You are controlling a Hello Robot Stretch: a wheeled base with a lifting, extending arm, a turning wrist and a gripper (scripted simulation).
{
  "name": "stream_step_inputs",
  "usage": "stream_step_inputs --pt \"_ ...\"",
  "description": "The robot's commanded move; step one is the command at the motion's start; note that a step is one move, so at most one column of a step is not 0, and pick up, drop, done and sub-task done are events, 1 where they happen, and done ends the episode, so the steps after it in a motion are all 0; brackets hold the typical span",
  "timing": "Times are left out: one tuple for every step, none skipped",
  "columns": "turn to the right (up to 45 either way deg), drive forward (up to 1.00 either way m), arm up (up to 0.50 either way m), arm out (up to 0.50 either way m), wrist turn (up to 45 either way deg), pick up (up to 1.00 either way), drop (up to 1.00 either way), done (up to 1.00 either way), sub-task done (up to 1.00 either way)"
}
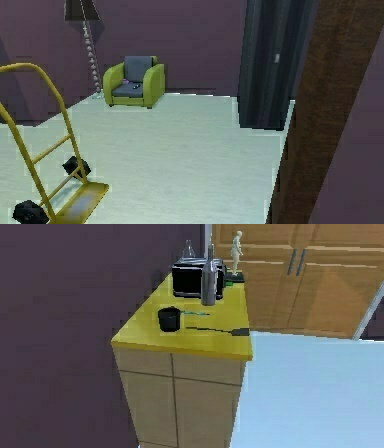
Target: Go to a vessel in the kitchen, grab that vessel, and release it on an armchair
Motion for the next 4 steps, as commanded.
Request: stream_step_inputs --pt "0.0 0.0 0.38 0.0 0.0 0.0 0.0 0.0 0.0" --pt "0.0 0.0 0.0 0.5 0.0 0.0 0.0 0.0 0.0" --pt "0.0 0.0 0.0 0.0 45.0 0.0 0.0 0.0 0.0" --pt "0.0 0.0 0.0 0.0 45.0 0.0 0.0 0.0 0.0"
